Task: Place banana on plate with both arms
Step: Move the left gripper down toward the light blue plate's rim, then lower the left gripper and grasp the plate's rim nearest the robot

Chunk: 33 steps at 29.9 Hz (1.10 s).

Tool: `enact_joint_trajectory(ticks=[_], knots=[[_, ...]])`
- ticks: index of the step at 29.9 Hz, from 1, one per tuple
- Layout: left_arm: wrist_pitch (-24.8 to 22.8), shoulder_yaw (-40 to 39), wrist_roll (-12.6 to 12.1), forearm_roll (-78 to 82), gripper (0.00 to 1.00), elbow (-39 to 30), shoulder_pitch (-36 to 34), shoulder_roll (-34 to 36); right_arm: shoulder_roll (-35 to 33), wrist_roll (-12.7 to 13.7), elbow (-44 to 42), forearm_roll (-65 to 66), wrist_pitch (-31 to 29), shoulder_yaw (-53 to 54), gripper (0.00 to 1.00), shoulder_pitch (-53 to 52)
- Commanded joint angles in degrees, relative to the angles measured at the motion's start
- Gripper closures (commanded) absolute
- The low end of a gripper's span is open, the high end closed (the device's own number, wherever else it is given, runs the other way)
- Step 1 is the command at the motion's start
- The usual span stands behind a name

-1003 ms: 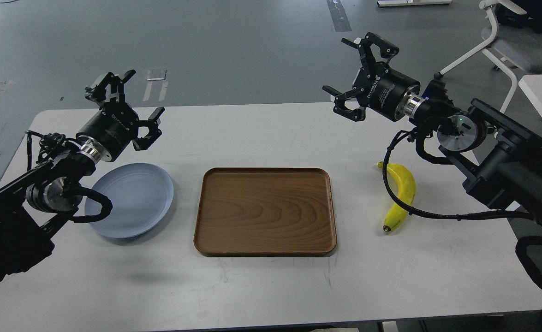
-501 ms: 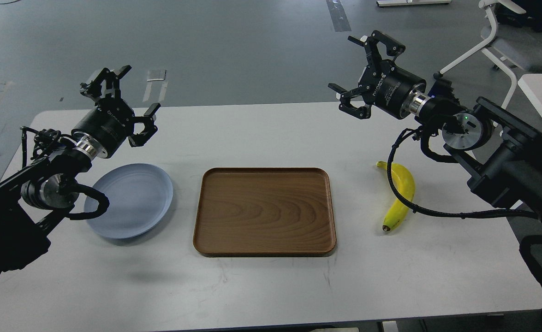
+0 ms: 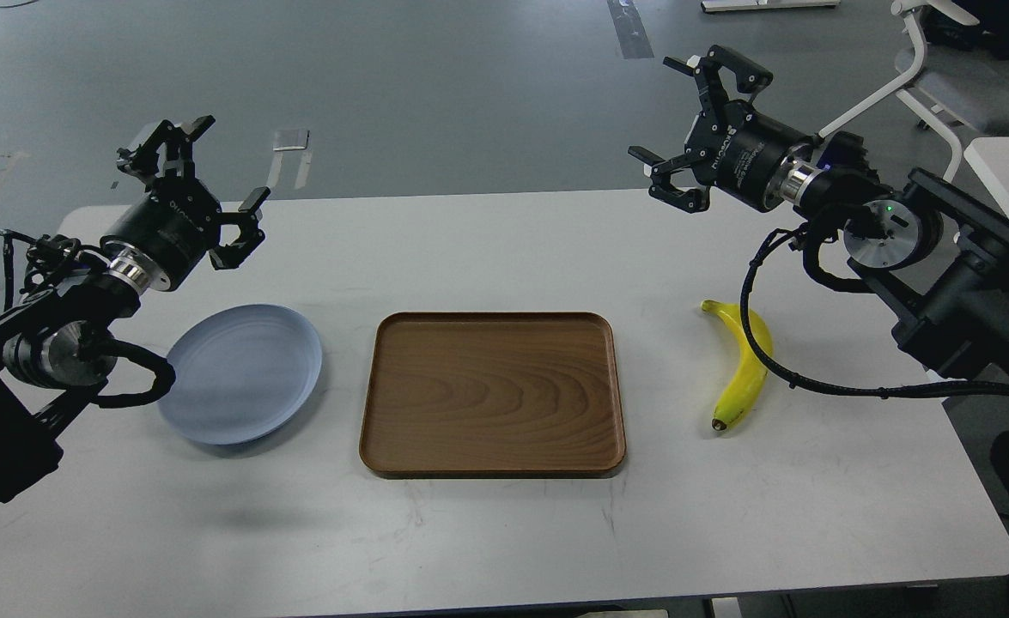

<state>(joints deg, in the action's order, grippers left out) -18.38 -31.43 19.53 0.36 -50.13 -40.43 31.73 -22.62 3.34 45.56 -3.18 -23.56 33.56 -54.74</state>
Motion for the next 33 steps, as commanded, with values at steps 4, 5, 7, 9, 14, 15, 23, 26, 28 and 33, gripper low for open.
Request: enact_joint_trajectory(ticks=[4,5,7,9,14,15,23,26,28,33], knots=[[5.78,0.23,8.47,17.94,0.02,-2.77,-0.26,-0.09,0.38,0.00,-0.56,0.02,0.10,-0.17,0.00,0.08],[5.81,0.23,8.47,18.01,0.02,-2.78,-0.26,-0.09,0.38,0.00,-0.56,0.02,0.10,-0.17,0.00,0.08],[14.73,0.41,8.47,32.35,0.02,-6.11,-0.09,0.35,0.38,0.00,-0.56,0.02,0.18,-0.17,0.00,0.16],[21.16,0.67,8.47,40.98,0.02,-8.31,0.53,0.96,0.47,0.00,-0.74,0.02,0.18,-0.17,0.00,0.16],[39.00,7.86,8.47,67.62,0.02,-9.47,0.62,5.00,0.73,0.00,-1.35,0.63,1.59,-1.22,0.00,0.08],[44.43,11.88,8.47,73.93,0.02,-8.85,0.71,6.57,0.73,0.00,-1.35,0.63,1.85,-1.83,0.00,0.08],[46.38,34.92,8.47,77.42,0.02,-2.37,0.97,17.05,0.82,0.00,-1.44,0.63,1.94,-2.10,0.00,0.43],[46.38,38.27,8.47,77.51,0.02,2.03,2.28,17.22,1.17,0.00,-1.53,0.63,2.03,-2.19,0.00,0.60],[46.38,39.52,8.47,77.42,0.02,4.76,4.30,17.22,1.44,0.00,-1.53,0.63,2.12,-2.19,0.00,0.78],[46.38,38.91,8.47,74.71,0.02,7.68,5.10,16.61,1.96,0.00,-1.79,0.63,2.38,-2.28,0.00,0.78]])
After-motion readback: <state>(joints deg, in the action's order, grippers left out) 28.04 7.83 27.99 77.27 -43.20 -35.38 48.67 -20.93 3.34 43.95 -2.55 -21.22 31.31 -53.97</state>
